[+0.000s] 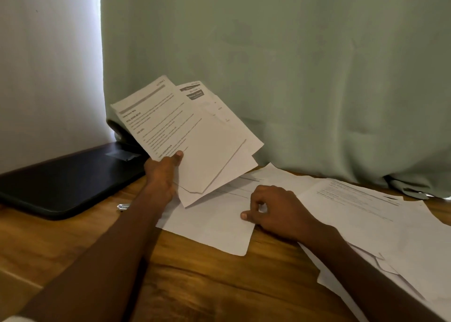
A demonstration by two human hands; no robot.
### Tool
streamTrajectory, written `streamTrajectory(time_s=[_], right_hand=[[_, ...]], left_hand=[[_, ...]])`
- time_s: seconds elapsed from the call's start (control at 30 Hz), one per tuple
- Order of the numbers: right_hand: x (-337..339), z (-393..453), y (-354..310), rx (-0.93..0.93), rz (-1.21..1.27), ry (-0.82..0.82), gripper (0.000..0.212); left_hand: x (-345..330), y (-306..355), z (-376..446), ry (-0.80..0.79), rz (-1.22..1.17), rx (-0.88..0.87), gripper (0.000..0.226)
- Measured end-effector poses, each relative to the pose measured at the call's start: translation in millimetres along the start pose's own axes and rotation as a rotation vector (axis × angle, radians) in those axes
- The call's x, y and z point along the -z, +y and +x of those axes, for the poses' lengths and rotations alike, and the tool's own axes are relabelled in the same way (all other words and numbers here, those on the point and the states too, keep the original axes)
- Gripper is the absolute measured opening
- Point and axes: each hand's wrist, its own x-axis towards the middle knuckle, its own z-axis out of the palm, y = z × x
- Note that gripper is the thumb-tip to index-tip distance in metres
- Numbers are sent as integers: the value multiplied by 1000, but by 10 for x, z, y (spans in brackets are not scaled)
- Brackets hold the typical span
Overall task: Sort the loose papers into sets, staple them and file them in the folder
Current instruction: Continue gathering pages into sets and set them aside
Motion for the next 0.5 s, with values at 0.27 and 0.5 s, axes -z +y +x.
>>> streamTrajectory(time_s=[0.27, 0.5], right_hand=[[-84, -14, -120, -164, 15, -98, 70], [-75, 23, 4, -354, 111, 18, 56]], left_hand=[[148, 65, 126, 62, 249, -93, 31], [163, 255, 145, 117, 268, -149, 36]])
